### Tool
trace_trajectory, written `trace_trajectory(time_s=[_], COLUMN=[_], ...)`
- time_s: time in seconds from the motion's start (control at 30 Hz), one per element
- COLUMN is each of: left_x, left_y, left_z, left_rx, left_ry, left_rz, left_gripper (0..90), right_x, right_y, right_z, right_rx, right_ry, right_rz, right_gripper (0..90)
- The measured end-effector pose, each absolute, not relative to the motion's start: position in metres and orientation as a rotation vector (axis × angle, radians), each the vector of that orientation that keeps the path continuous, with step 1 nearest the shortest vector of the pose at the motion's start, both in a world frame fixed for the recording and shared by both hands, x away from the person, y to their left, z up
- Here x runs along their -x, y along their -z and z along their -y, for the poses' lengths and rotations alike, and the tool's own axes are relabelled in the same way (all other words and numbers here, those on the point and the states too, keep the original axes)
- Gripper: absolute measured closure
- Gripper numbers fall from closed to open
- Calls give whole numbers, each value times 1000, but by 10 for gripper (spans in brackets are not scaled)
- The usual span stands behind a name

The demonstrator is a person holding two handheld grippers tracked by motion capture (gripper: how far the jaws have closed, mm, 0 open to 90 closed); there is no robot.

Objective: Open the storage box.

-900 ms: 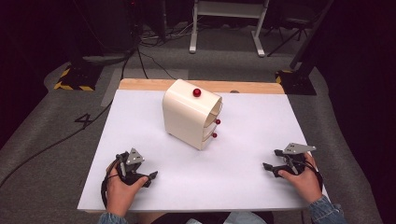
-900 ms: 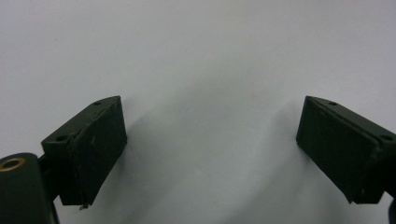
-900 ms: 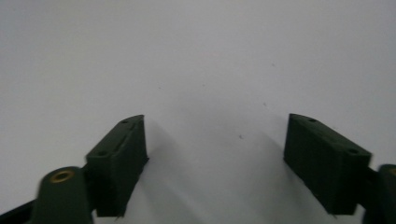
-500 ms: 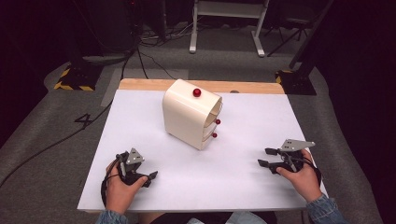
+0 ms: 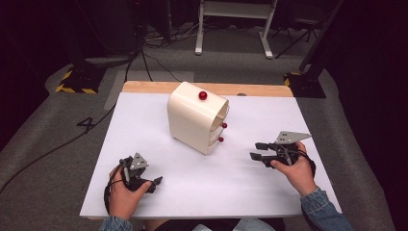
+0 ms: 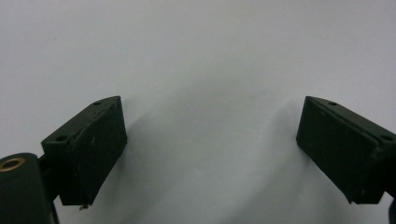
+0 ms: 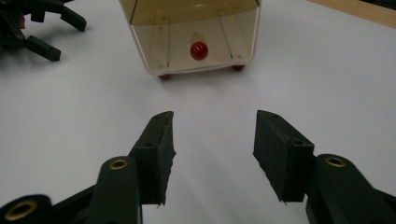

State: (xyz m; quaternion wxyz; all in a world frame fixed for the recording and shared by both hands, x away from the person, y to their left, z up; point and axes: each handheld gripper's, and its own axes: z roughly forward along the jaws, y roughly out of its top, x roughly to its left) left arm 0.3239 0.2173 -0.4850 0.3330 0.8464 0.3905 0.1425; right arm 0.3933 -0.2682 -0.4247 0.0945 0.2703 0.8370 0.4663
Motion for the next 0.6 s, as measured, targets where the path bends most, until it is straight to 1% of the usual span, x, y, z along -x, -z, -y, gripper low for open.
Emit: trace_trajectory(time_s=[0.13, 0.37, 0.43, 0.47, 0.6], left_x=[-323, -323, -323, -323, -323], left_y=[486, 485, 485, 485, 485], left_z=[-217, -217, -217, -217, -217], left_rx=[-2204, -2206, -2207, -2205, -2205], left_ry=[-374, -377, -376, -375, -375], left_rz=[-1018, -1018, -1017, -1018, -1018], left_gripper=[87, 87, 87, 87, 87], right_x=[-406, -419, -420, -426, -434], right_y=[424, 439, 441, 447, 456], right_z=[247, 209, 206, 202, 197], right_rx=[-770, -676, -671, -682, -679], right_ry=[-1442, -1485, -1481, -1496, -1523], right_rz=[-2472, -2495, -2493, -2465, -2418], right_gripper=[487, 570, 577, 599, 636])
